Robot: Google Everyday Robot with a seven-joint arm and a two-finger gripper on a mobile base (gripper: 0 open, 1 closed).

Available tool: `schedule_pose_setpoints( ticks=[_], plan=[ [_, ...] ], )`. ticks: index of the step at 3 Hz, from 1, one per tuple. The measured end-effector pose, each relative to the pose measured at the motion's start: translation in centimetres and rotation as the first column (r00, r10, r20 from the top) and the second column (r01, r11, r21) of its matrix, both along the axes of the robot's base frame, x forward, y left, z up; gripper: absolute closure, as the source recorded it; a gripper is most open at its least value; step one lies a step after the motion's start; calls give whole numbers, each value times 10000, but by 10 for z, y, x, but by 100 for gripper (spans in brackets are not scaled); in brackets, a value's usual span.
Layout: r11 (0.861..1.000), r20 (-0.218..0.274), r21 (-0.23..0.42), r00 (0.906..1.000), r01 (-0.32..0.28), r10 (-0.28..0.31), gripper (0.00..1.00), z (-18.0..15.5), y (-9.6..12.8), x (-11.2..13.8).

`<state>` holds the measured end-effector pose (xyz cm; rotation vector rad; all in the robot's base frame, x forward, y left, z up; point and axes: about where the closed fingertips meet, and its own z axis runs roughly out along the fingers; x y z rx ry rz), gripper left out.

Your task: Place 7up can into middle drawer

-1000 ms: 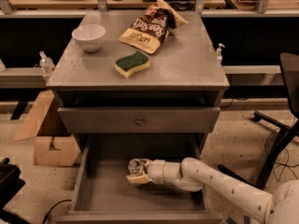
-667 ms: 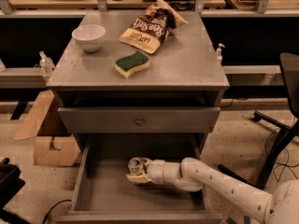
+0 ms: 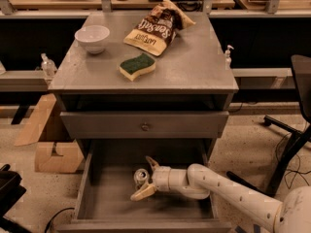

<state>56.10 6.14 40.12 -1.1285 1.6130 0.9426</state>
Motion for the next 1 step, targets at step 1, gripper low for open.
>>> schedule_pose_setpoints(
  ticks=[1],
  plan=[
    [10000,0,0,10000,0,0,0,0,0,0]
  ],
)
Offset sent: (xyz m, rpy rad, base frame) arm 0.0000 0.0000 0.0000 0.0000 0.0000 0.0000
